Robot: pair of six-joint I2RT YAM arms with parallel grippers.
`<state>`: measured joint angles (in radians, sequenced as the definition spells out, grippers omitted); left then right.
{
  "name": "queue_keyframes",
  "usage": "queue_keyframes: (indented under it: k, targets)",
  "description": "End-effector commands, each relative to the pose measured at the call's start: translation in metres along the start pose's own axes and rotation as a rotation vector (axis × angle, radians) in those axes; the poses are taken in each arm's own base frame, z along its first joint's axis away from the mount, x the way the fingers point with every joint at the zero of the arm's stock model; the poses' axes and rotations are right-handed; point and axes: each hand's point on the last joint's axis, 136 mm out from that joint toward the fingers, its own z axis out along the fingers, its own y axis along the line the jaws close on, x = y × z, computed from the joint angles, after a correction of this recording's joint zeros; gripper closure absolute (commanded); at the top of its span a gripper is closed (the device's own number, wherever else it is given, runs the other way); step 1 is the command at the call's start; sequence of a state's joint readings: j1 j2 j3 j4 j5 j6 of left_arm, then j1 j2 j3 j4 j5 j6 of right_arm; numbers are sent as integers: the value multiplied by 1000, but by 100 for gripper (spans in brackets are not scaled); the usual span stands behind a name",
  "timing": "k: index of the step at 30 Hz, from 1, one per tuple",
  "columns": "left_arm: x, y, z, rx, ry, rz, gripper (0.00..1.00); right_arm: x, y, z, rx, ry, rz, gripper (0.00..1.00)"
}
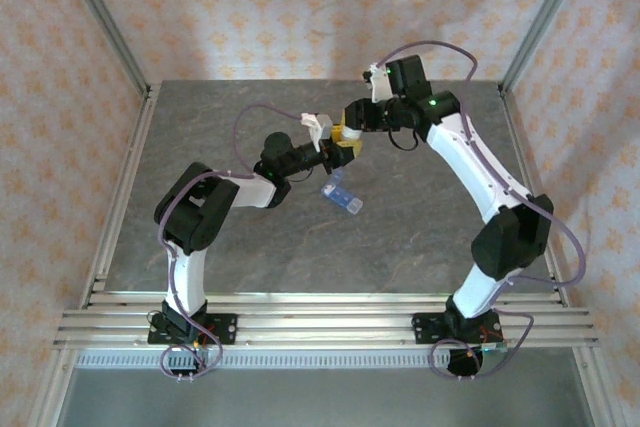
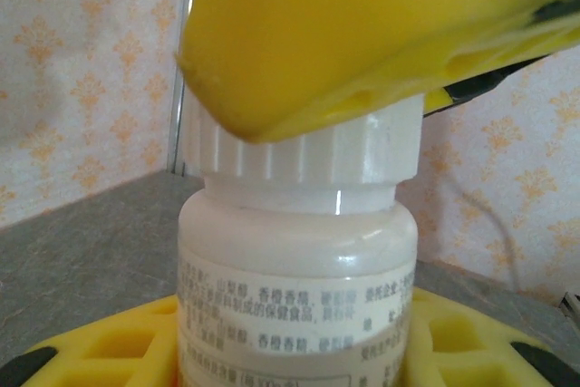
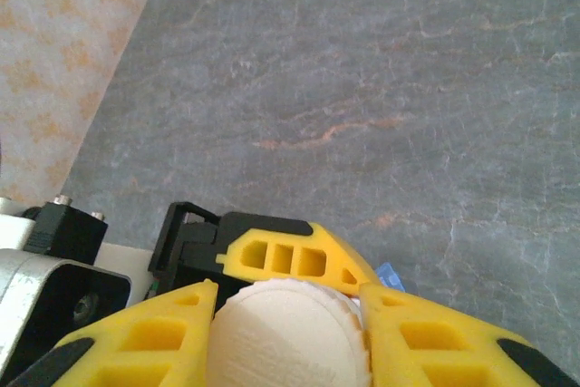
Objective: Sort the pills into containers
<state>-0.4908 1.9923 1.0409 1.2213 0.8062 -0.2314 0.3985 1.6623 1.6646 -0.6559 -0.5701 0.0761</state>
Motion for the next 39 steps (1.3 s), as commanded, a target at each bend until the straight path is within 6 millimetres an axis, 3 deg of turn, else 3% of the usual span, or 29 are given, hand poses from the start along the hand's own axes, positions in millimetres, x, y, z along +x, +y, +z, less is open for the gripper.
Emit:
queue_keyframes:
  k: [1, 9, 24, 34, 39]
  targets:
    - [-51, -10, -2, 19, -115, 79, 100, -17, 3, -17, 9, -124, -4, 81]
    - [-58, -11, -1, 20, -129, 85, 100, -16, 2, -21, 6, -168, -5, 82]
    - [-60, -12, 0, 32, -132, 85, 100, 14, -9, 17, 78, 107, 18, 81]
    - [-59, -9, -1, 13, -132, 91, 100, 18, -10, 15, 74, 64, 63, 80]
    - [-56, -6, -1, 8, -128, 87, 100, 16, -8, 11, 70, 50, 69, 74]
